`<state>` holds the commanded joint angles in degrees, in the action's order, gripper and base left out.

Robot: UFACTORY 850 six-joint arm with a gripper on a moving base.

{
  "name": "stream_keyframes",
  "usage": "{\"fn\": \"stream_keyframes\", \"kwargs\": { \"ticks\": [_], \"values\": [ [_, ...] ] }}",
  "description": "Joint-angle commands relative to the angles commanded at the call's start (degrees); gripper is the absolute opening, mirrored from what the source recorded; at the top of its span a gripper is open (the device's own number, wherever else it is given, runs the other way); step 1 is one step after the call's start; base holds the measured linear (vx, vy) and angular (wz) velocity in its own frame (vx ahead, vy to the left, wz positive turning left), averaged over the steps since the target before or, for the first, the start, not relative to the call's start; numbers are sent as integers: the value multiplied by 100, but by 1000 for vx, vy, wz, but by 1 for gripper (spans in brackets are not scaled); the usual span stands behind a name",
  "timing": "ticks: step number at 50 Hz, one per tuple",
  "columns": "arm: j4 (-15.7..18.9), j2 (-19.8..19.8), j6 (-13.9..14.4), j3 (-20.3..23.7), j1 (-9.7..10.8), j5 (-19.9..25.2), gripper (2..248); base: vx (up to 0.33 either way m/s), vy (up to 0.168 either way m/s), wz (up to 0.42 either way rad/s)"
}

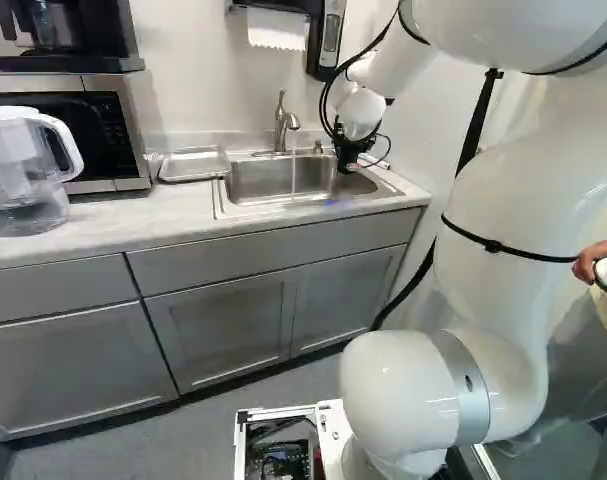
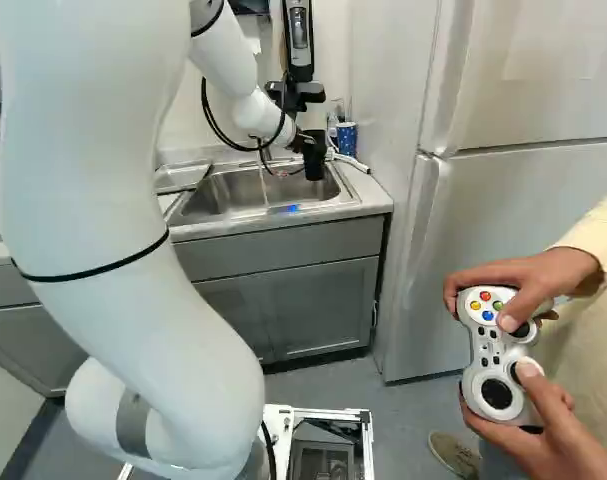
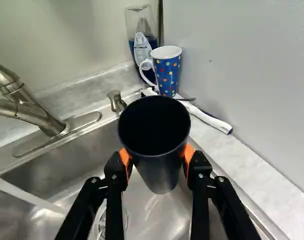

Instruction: Rinse the cup and place it in the tray

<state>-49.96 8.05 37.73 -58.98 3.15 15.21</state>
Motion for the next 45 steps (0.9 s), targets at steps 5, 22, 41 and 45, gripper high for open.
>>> {"fn": "stream_keyframes", "kwargs": {
  "ticks": [5,22,41,45],
  "values": [
    [0,-5,0,6,-22,-49,121,0,0,0],
    [0,-23,0,25,-107,-451,121,0,0,0],
    [45,-26,0,28,-135,-1184,121,0,0,0],
    [65,-24,0,25,-173,-1338,121,0,0,0]
  ]
}}
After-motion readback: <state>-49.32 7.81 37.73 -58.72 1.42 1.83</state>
